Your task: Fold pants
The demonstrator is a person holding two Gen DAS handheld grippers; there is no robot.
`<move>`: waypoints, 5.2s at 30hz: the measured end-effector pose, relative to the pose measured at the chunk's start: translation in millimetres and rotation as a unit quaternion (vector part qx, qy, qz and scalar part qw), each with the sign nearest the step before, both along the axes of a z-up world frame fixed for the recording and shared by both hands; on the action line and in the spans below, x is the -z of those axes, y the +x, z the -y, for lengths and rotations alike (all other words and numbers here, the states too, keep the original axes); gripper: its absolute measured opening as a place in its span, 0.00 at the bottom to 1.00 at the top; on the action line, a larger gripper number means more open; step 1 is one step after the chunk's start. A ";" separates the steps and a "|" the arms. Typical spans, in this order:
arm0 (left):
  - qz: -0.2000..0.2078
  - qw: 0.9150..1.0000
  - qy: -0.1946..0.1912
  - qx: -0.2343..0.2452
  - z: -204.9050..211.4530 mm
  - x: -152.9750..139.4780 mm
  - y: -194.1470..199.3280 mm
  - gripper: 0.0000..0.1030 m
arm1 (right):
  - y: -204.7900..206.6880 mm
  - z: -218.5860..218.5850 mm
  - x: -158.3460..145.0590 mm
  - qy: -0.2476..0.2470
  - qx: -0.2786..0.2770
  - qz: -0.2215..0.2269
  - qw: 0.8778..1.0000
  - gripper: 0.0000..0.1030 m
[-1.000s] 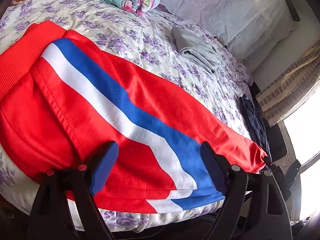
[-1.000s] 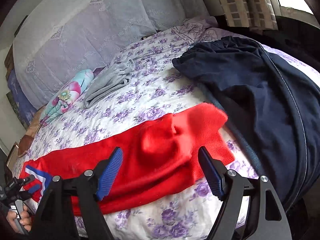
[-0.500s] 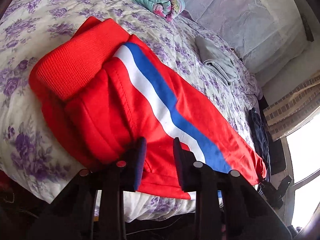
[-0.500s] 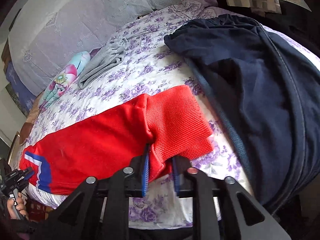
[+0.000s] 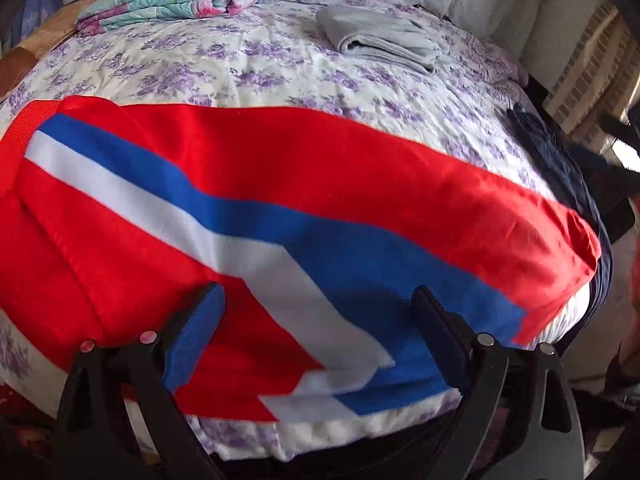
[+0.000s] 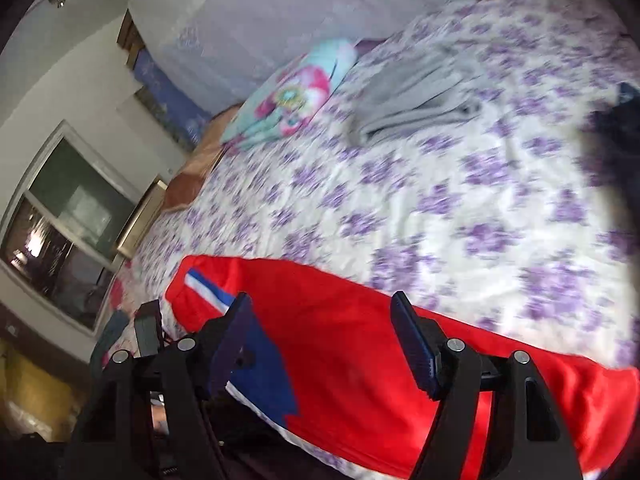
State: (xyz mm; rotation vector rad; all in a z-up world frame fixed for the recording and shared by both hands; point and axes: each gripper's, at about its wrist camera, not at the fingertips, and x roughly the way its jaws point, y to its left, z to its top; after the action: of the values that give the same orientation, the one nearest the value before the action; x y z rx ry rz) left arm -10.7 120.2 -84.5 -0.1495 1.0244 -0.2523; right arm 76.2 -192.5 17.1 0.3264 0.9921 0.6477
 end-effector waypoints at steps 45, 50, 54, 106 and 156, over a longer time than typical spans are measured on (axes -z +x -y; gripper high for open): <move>0.017 0.998 -0.048 0.035 -6.8 -6.0 16.0 0.88 | 124.8 -163.4 73.1 0.051 -0.155 -0.103 0.981 0.78; 0.016 0.998 -0.051 0.028 -10.2 -13.0 16.1 0.88 | 121.2 -131.0 46.5 0.049 -0.108 -0.089 0.989 0.78; 0.072 0.996 -0.043 0.020 -21.5 -44.0 6.5 0.89 | 64.2 -131.7 36.0 0.116 -0.155 -0.104 0.976 0.78; 0.079 0.938 -0.191 -0.279 -192.3 -27.9 -92.6 0.95 | -106.3 -200.8 84.2 -0.221 -0.118 0.241 0.938 0.63; 0.061 0.926 -0.229 -0.293 -182.6 -10.9 -70.9 0.95 | -113.4 -226.9 83.0 -0.287 -0.169 0.261 0.906 0.50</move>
State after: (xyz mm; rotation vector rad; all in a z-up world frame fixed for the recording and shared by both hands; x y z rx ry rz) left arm -81.6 302.9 -73.6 -0.8411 0.7411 0.0537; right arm -37.2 34.4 -65.8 -0.5344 0.6760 0.6722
